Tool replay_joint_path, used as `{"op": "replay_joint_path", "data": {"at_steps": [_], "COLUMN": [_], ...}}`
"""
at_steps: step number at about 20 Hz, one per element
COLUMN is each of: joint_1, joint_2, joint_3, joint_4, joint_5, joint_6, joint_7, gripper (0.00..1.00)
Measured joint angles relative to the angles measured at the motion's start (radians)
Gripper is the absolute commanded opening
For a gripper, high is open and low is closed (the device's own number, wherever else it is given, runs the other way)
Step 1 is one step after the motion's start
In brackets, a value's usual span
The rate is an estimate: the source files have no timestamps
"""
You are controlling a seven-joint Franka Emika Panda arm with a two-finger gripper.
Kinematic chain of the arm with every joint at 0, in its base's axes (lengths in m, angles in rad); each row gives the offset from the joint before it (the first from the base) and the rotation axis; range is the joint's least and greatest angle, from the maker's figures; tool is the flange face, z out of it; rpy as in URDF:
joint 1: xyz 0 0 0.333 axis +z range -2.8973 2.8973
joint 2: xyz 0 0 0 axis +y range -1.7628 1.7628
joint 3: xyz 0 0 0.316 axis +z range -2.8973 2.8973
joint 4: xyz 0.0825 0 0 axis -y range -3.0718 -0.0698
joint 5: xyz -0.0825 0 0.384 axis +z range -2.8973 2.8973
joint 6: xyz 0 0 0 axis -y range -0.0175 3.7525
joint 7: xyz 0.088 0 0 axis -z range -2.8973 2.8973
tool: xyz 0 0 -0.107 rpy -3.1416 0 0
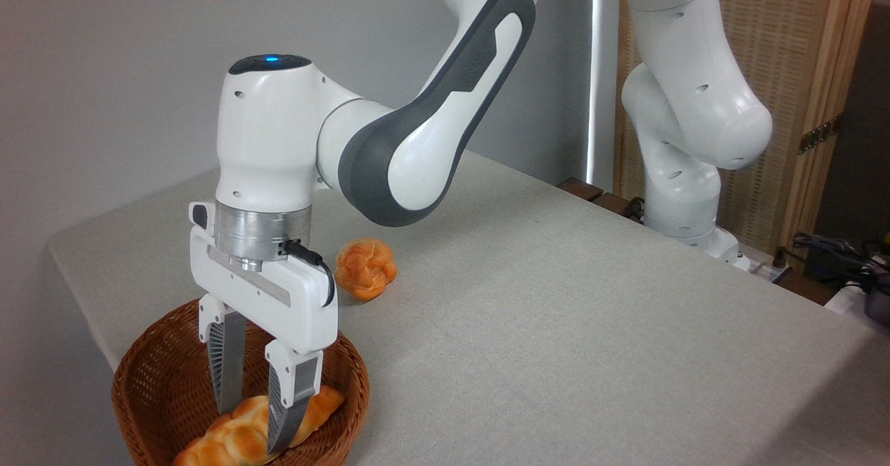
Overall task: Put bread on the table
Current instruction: 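Lower the gripper onto the long bread roll and close on it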
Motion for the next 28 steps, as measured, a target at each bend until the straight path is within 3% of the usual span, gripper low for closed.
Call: {"op": "replay_joint_path", "data": {"at_steps": [5,6,9,10,28], "joint_1": [-0.008,-0.009,-0.011,-0.011,-0.01], "joint_2": [0.011,0.011,0.011,0.011,0.011], "joint_3": [-0.011,-0.014,-0.018,-0.018,-0.019], "joint_4": [0.004,0.004,0.004,0.004,0.008], "joint_5": [0.004,0.004,0.01,0.017,0.03], "joint_6": [0.0,0.0,0.0,0.0,0.0], "joint_7": [0.0,0.0,0.0,0.0,0.0], "gripper": [1.0,0.94,0.6,0.58,0.58]}}
